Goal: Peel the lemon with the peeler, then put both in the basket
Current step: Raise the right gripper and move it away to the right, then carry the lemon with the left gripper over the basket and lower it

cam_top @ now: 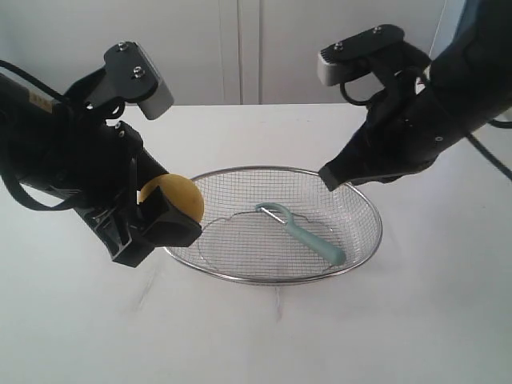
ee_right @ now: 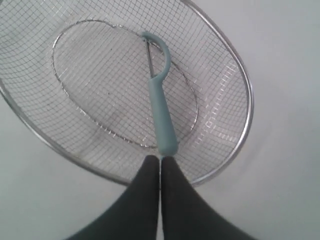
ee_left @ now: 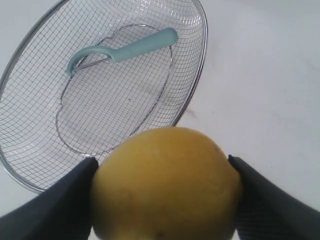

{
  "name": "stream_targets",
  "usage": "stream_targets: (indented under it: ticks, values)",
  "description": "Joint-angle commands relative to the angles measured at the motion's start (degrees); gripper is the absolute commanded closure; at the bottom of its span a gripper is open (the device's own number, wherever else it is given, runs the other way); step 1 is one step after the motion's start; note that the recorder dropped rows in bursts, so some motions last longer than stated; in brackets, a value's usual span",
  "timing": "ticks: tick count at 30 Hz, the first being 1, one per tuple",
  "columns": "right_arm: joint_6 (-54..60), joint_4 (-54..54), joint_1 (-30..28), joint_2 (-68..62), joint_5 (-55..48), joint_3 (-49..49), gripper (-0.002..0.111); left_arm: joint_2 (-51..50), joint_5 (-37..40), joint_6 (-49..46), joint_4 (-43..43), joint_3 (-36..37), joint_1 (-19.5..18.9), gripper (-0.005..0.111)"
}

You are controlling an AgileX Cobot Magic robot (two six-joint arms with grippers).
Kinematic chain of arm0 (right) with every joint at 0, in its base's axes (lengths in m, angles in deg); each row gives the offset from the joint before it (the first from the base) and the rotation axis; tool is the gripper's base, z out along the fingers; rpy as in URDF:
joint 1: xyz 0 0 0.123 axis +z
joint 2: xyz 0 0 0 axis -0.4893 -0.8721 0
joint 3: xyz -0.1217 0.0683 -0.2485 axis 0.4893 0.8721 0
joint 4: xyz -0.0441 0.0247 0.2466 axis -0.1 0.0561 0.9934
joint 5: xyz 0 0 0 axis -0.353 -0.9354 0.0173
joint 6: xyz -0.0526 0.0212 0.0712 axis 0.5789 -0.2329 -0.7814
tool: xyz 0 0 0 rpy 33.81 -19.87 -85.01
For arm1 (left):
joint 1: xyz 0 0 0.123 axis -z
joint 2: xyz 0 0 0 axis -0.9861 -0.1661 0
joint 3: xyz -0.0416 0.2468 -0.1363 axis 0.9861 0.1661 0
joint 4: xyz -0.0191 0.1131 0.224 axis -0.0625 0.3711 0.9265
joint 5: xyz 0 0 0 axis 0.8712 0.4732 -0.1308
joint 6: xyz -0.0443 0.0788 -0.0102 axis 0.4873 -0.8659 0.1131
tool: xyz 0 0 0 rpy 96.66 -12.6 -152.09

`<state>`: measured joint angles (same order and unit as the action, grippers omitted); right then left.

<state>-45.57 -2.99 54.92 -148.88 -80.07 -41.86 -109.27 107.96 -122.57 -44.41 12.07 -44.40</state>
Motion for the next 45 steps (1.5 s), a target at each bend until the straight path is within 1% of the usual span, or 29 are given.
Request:
stream_targets:
  ticks: [1,5,7,11,16,18,22,27,29,32,35,40,45]
  values:
    - [-1.73,-1.88,-0.48,6.79,-7.26,2.58,0.108,0.3,0.76,0.63,-1.63,0.05,0.03,0.107]
    - [-2.99,-1.88,-0.48,13.72,-15.15,4.89,0.108,0.3,0.76,0.63,-1.63,0.05,0.03,0.107]
    - [-2.99,-3.09,-0.48,18.02,-16.66,6.75,0.108,0.3,-0.2,0.63,-1.63,0.05,0.03,0.107]
    - [-4.61,-5.68,-0.48,25.55,-14.84,10.47,0.108,0.3,-3.24,0.37,-1.63,0.05,0.03,0.107]
    - [-9.24,-9.14,-0.48,31.8,-9.03,14.23,0.108,-0.44,-13.91,0.37,-2.62,0.05,0.03,0.107]
    - [-9.36,-9.33,-0.48,32.73,-8.77,14.83,0.108,-1.71,-15.63,0.37,-2.62,-0.63,0.03,0.107]
    - [-10.68,-9.33,-0.48,32.93,-7.51,15.41,0.108,-7.25,-12.02,0.37,-2.52,-5.5,0.03,0.107]
    - [-10.65,-9.33,-0.48,32.42,-6.73,15.41,0.108,-16.99,-4.33,1.16,-2.39,-16.04,0.03,0.107]
    - [-10.65,-9.33,-0.48,32.17,-6.44,15.41,0.108,-21.1,-2.41,2.35,-2.11,-20.28,0.03,0.107]
    - [-10.65,-9.33,-0.48,32.17,-5.86,15.41,0.108,-26.39,-1.29,4.31,-1.07,-24.6,0.03,0.107]
    - [-10.65,-9.33,-0.48,32.17,-5.73,15.66,0.108,-29.92,-1.29,4.31,-0.81,-26.05,0.03,0.107]
    - [-10.65,-9.33,-0.48,32.17,-5.34,16.64,0.108,-34.4,-2.25,4.31,1.04,-26.05,0.03,0.107]
    - [-10.65,-9.21,-0.48,32.17,-5.11,17.01,0.108,-38.03,-3.32,4.31,1.04,-26.05,0.03,0.107]
